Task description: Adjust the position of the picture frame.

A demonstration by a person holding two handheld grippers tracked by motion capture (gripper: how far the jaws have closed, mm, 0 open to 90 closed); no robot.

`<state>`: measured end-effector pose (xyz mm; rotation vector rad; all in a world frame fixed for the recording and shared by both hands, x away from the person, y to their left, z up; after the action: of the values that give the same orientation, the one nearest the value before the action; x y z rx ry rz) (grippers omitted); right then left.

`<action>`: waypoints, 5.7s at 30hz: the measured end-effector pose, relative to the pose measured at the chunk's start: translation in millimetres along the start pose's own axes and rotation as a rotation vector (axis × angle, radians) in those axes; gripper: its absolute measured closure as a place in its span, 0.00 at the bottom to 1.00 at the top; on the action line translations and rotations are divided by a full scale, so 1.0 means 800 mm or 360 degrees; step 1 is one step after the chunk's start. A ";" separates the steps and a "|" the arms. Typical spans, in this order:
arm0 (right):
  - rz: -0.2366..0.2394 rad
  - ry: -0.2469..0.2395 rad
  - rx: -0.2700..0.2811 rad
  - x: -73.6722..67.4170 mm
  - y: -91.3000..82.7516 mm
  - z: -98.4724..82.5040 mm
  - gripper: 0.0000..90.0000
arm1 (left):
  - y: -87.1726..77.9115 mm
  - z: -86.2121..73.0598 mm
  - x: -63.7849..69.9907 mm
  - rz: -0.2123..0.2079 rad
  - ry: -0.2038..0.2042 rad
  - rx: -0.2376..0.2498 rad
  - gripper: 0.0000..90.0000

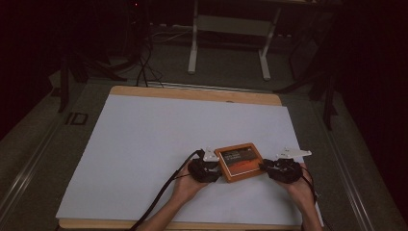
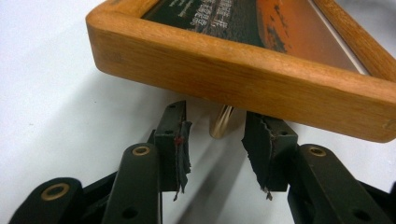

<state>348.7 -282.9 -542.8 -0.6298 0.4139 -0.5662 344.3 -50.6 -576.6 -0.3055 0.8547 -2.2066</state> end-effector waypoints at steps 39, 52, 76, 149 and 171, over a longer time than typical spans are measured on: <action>0.0088 -0.0009 -0.0017 0.004 0.004 -0.004 0.37 | -0.015 0.005 0.050 -0.0103 -0.0285 0.0096 0.34; 0.0103 -0.0022 -0.0032 0.005 0.017 0.006 0.38 | -0.008 0.021 0.007 -0.0047 -0.0336 0.0087 0.35; 0.0097 -0.0040 0.0050 0.014 0.034 0.038 0.41 | -0.002 0.038 -0.035 -0.0117 -0.0550 0.0069 0.36; 0.0118 0.0080 -0.0065 0.074 0.065 0.061 0.52 | 0.006 0.016 -0.017 0.0049 -0.0331 -0.0082 0.50; 0.0204 0.0183 -0.0015 0.097 0.082 0.073 0.31 | 0.009 0.023 -0.020 -0.0005 -0.0384 -0.0078 0.52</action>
<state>463.1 -260.7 -557.0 -0.5769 0.5613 -0.4796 367.8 -51.6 -566.7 -0.5838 0.7758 -2.1011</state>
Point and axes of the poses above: each handheld gripper's, and its own axes: y roughly forward along the jaws, z roughly out of its top, x roughly to its right, the point moved 6 cm from there along y, roughly forward along the jaws, and after that the axes turned 13 degrees about z, right-handed, at the moved point
